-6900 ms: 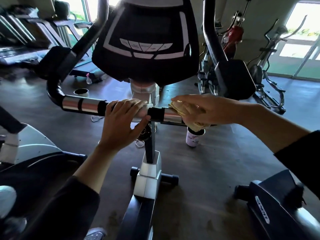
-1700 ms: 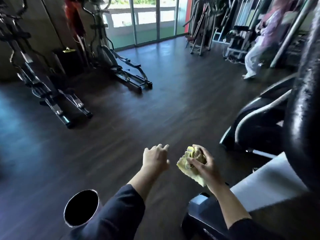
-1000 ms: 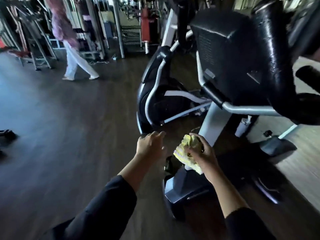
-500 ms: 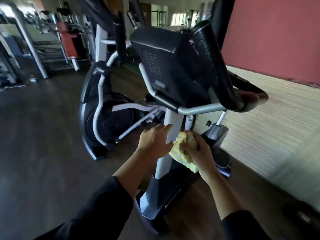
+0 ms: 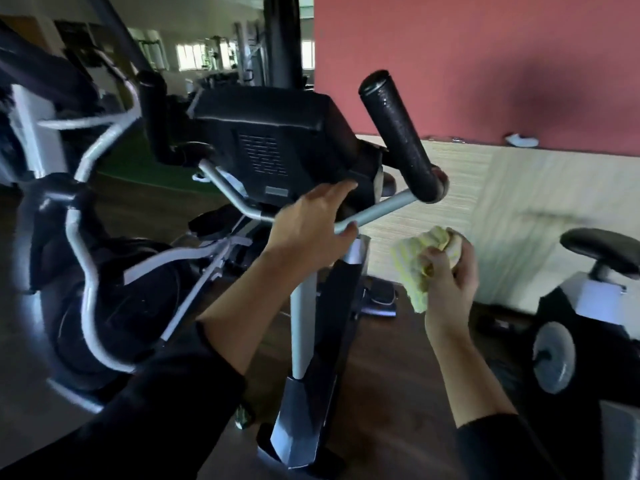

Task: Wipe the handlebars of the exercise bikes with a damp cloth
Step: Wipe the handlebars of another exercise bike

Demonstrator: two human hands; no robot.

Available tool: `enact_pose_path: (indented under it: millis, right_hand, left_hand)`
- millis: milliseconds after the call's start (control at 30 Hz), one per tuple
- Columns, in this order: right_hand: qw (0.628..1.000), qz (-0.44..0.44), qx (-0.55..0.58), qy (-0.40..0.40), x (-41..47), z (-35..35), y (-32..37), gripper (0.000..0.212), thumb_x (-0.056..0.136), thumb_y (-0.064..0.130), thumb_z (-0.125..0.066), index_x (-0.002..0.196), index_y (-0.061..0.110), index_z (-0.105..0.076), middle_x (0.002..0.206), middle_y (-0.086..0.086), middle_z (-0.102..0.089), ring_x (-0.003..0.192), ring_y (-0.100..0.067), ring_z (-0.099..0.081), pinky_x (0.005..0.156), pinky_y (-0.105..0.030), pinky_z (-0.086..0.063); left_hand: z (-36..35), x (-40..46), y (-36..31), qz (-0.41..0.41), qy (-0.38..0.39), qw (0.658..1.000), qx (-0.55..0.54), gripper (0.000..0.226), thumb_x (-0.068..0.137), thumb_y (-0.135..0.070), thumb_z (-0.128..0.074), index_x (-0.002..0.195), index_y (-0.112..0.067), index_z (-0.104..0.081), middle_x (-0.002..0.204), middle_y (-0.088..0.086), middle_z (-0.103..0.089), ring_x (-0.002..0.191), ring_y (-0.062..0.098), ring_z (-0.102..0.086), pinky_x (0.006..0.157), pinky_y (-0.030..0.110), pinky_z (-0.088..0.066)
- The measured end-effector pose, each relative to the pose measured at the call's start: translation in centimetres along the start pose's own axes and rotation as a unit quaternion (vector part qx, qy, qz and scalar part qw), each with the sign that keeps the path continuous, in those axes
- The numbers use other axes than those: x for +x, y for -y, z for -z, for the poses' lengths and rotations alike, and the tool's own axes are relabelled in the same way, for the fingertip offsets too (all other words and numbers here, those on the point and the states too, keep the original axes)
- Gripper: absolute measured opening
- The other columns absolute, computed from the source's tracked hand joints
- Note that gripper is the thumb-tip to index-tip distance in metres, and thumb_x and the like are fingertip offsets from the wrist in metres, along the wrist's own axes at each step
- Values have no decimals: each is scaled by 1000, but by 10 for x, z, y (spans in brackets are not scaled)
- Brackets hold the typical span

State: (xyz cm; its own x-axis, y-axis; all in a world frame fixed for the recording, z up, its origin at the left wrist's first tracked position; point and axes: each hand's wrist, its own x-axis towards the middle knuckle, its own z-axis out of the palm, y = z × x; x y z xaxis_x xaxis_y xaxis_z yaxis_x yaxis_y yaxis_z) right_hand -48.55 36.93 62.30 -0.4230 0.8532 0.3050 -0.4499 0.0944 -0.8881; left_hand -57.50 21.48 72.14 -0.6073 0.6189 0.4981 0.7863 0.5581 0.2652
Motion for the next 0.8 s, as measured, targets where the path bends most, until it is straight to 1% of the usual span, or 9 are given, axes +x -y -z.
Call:
enact_pose_path:
  millis: [133, 200, 367, 400, 467, 533, 600, 667, 800]
  right_hand:
    - [989, 123, 13, -78, 6, -9, 47, 35, 89, 5, -48, 123, 9, -51, 98, 14, -55, 83, 12, -54, 77, -7, -42]
    - [979, 185, 1, -85, 14, -19, 68, 38, 90, -4, -42, 126, 6, -48, 102, 14, -54, 88, 15, -54, 80, -8, -42]
    - [942, 318, -101, -10, 50, -55, 98, 44, 84, 9, -49, 128, 5, -49, 113, 1, -56, 106, -19, -56, 94, -37, -48]
    - [929, 344, -136, 12, 57, -62, 100, 44, 85, 10, -51, 128, 4, -49, 112, 2, -56, 105, -22, -56, 94, -33, -47]
    - [896, 382, -215, 68, 68, -75, 101, 46, 86, 13, -51, 131, 5, -49, 108, 0, -54, 99, -10, -50, 89, -15, -39]
    - [873, 376, -279, 136, 72, -82, 98, 50, 86, 23, -48, 135, 11, -45, 107, -6, -54, 91, -5, -46, 83, -16, -40]
    - [869, 346, -312, 164, 73, -81, 92, 54, 84, 34, -45, 136, 20, -41, 110, -2, -54, 92, -10, -48, 81, -33, -47]
    - [861, 349, -334, 161, 73, -78, 87, 55, 85, 38, -45, 137, 23, -38, 113, 0, -53, 94, -13, -49, 79, -40, -49]
    - [843, 387, -342, 148, 77, -89, 90, 57, 87, 40, -45, 137, 14, -40, 117, -7, -52, 92, -12, -46, 72, -35, -48]
  left_hand:
    - [34, 19, -9, -42, -64, 996, -50, 48, 90, -37, -55, 136, -33, -44, 126, -9, -57, 112, 15, -58, 92, 37, -49]
    - [45, 32, -13, -56, -93, 991, -75, 42, 91, -39, -54, 131, -31, -48, 120, -7, -60, 109, 15, -59, 91, 39, -50]
    - [56, 65, -17, -68, -125, 987, -71, 32, 95, -41, -49, 110, -13, -49, 108, 1, -63, 90, 21, -62, 75, 39, -52]
    - [56, 70, -17, -74, -135, 985, -78, 32, 95, -40, -49, 110, -12, -48, 107, 2, -63, 88, 22, -62, 75, 40, -53]
    - [56, 78, -17, -86, -151, 980, -93, 35, 94, -39, -48, 119, -14, -47, 111, 1, -62, 93, 22, -63, 80, 43, -54]
    - [55, 84, -15, -98, -159, 978, -93, 36, 95, -39, -47, 126, -19, -48, 116, -1, -61, 98, 21, -62, 83, 43, -53]
    - [53, 88, -15, -123, -167, 975, -86, 34, 96, -37, -45, 125, -22, -53, 111, -3, -62, 96, 18, -61, 82, 41, -53]
    - [51, 91, -14, -148, -183, 966, -103, 32, 95, -36, -46, 121, -20, -58, 103, -2, -63, 91, 18, -60, 80, 40, -53]
    - [47, 97, -6, -183, -215, 950, -136, 30, 95, -31, -50, 114, -15, -65, 93, 0, -64, 83, 14, -61, 78, 36, -52]
